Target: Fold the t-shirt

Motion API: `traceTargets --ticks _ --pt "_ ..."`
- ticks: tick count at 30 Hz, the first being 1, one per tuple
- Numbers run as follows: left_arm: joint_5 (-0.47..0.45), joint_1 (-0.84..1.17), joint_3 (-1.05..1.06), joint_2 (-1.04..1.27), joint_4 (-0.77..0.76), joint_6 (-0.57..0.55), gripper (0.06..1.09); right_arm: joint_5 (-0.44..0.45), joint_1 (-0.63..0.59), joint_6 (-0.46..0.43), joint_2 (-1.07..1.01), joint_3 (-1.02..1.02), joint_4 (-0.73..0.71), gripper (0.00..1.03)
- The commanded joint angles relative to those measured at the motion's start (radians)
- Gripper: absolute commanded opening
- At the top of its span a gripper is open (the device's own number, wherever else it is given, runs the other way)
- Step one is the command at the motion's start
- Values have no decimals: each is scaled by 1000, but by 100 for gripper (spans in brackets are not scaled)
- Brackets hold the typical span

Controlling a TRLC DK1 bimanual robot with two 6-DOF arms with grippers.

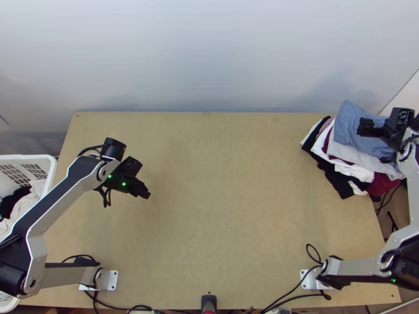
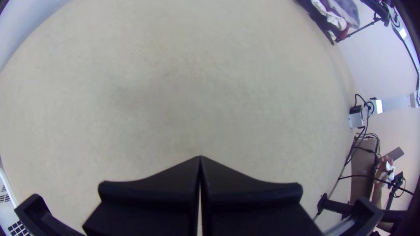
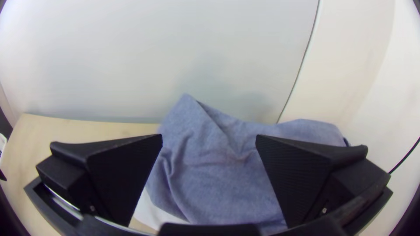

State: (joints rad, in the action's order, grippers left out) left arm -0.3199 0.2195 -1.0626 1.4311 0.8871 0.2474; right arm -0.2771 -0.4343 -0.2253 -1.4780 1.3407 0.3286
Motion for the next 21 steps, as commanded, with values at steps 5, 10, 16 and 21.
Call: traceTargets --ticks 5,10,16,21 --pt "45 -14 7 -126 -22 -30 52 10 8 29 329 -92 -7 99" --pt "110 -5 99 -294 -154 -112 104 119 89 24 670 -348 -165 99" --pt "114 -83 236 -512 -251 -206 104 167 101 7 964 -488 -214 99" --pt "113 -155 323 -693 -292 -209 104 184 81 4 1019 -534 -186 99"
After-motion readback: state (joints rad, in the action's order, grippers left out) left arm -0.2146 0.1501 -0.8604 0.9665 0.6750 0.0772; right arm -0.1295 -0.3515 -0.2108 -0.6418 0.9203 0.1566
